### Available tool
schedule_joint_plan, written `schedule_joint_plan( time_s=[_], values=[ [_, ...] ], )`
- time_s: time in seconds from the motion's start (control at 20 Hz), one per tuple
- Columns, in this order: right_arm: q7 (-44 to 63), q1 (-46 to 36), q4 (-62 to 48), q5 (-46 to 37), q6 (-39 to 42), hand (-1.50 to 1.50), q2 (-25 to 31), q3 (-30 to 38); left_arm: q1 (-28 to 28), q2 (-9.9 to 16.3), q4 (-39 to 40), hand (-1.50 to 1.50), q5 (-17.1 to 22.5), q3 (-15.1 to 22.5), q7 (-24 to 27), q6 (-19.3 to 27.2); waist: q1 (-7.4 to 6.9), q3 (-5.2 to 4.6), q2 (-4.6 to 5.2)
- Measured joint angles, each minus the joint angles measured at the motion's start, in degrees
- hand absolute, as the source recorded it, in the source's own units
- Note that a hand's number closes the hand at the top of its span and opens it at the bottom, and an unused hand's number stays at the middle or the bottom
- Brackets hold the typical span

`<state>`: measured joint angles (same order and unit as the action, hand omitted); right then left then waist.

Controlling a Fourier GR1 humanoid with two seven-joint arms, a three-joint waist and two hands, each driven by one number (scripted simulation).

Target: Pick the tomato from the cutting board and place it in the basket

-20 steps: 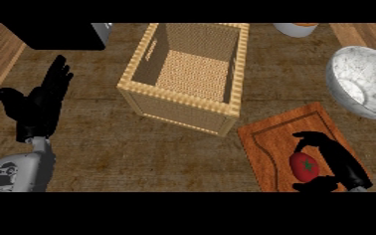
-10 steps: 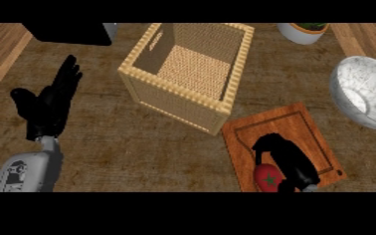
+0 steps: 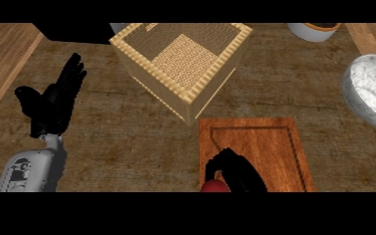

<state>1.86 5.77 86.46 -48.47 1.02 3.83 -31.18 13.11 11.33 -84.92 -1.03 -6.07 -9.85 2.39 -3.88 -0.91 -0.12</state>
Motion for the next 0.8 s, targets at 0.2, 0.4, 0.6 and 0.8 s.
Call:
schedule_joint_plan(
  time_s=[0.2,0.4,0.6,0.8],
  values=[
    [1.3,1.6,2.0,7.5,-10.6,1.5,-2.4,-9.8,0.0,0.0,0.3,0.0,0.0,-0.3,0.1,0.2,0.43,0.97,0.27],
    [4.4,1.2,5.4,11.8,-22.7,1.5,-3.3,-19.9,-0.3,0.2,0.7,0.0,-0.3,-0.5,0.3,0.5,1.15,1.09,0.15],
    [11.0,-2.2,7.3,10.1,-33.9,1.5,-3.6,-28.0,-0.3,0.7,0.9,0.0,0.0,-1.3,0.0,0.4,1.8,0.95,-0.04],
    [20.5,-7.4,8.6,7.1,-40.6,1.5,-3.6,-32.1,-0.6,0.5,0.4,0.0,-0.4,-1.0,-0.4,0.9,2.19,0.82,-0.16]
  ],
)
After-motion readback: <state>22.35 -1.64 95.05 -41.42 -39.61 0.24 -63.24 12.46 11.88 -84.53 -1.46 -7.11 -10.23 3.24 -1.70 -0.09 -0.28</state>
